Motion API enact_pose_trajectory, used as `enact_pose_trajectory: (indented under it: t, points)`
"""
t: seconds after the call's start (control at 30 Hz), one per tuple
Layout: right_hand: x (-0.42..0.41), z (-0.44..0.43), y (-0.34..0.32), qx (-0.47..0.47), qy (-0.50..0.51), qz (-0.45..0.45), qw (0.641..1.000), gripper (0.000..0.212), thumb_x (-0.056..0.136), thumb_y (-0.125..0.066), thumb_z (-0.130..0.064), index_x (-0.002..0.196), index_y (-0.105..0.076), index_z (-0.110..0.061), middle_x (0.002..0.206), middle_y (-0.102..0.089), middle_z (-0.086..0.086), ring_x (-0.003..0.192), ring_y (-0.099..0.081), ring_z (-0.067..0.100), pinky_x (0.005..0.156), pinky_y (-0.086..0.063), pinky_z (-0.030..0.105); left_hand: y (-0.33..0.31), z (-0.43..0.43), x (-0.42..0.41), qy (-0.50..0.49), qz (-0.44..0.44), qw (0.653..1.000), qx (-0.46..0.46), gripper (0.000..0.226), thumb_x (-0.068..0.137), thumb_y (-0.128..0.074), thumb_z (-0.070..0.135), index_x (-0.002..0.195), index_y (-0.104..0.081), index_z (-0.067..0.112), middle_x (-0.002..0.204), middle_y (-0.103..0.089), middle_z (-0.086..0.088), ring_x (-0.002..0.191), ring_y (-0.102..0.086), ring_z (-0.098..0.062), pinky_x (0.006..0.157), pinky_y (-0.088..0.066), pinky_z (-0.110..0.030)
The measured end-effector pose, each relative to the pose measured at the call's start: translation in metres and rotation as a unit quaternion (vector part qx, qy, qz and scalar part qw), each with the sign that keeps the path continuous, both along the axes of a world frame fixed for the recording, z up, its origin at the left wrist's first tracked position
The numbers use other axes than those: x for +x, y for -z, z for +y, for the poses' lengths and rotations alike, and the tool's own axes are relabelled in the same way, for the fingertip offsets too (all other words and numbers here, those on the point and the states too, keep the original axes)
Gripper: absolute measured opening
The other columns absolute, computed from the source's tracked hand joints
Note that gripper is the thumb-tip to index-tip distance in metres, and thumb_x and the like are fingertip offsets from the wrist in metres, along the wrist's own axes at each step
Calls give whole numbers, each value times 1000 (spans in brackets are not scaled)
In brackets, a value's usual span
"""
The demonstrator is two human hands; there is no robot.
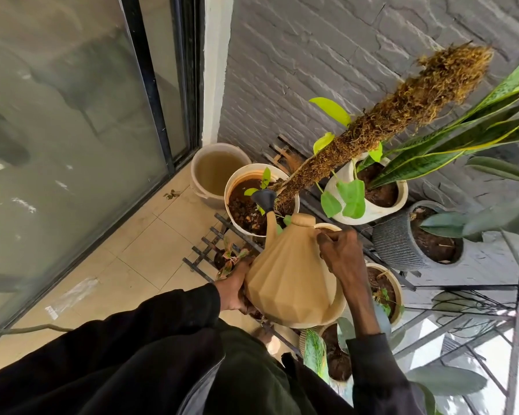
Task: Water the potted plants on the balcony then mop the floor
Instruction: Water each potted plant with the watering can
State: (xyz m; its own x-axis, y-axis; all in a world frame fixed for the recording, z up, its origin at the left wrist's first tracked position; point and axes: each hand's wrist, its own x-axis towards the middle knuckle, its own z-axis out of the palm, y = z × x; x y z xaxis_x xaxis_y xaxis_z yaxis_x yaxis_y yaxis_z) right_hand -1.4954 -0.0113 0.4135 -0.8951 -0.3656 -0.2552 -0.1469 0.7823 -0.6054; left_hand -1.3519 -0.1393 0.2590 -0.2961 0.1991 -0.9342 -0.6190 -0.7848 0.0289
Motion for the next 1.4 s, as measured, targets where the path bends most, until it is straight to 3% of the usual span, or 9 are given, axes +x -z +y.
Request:
enact_pose_trajectory:
  t: [0.1,0.23,0.47,0.67,0.77,0.87,1.17,1.27,1.4]
  points:
    - [1,-3,1,0,3,-1,1000,48,103,-66,-23,77,-62,17,74,-66,38,55,-49,26,56,-50,50,6,-2,0,-9,3,1000,-1,73,83,-59,75,126,-55,16,126,-61,-17,112,-56,-36,76,-50,-46]
    - [-2,-6,4,15,6,-11,1000,42,104,-66,-26,87,-65,13,83,-71,28,64,-55,26,61,-45,36,9,-5,-2,-10,10,1000,4,66,83,-58,75,113,-57,16,118,-64,-18,108,-58,-36,76,-51,-46]
    - [-3,-10,3,28,-3,-11,1000,40,104,-66,-28,94,-67,11,87,-72,24,70,-59,28,66,-47,37,12,-7,-3,-14,12,1000,7,63,86,-54,74,111,-56,16,119,-62,-18,108,-57,-36,76,-51,-46]
    - [2,-10,-2,9,-1,3,1000,37,103,-67,-23,90,-69,11,84,-69,30,66,-57,36,69,-54,54,10,-4,-2,-21,12,1000,5,66,85,-54,75,114,-58,15,121,-64,-18,112,-58,-36,86,-52,-46]
    - [6,-7,-2,-8,-4,11,1000,46,102,-68,-21,76,-64,16,73,-64,37,58,-47,28,62,-52,54,9,-3,-1,-25,9,1000,-2,64,85,-54,75,111,-58,16,118,-64,-18,108,-58,-35,77,-51,-44]
    - [7,-3,2,0,5,10,1000,47,100,-69,-23,72,-64,15,58,-55,18,55,-45,23,58,-49,51,7,-1,0,-29,7,1000,0,63,85,-56,74,111,-55,17,118,-62,-17,106,-57,-36,73,-50,-45]
    - [8,13,6,-13,-8,16,1000,48,99,-69,-22,69,-63,15,56,-46,8,53,-34,19,56,-32,34,4,15,3,-64,2,998,-23,69,89,-55,70,132,-54,16,122,-62,-16,107,-57,-33,81,-50,-51]
    - [2,24,10,-20,-20,13,1000,45,100,-67,-24,72,-69,11,57,-49,9,55,-38,20,59,-35,36,2,25,2,-81,13,996,-33,68,89,-55,70,130,-56,16,127,-61,-18,117,-56,-36,100,-46,-58]
    - [-4,47,20,-28,-19,10,999,51,101,-68,-30,59,-58,-4,53,-47,0,50,-38,19,59,-33,33,-4,41,-1,-111,16,992,-57,72,85,-59,71,132,-57,17,129,-62,-16,118,-57,-32,98,-46,-46]
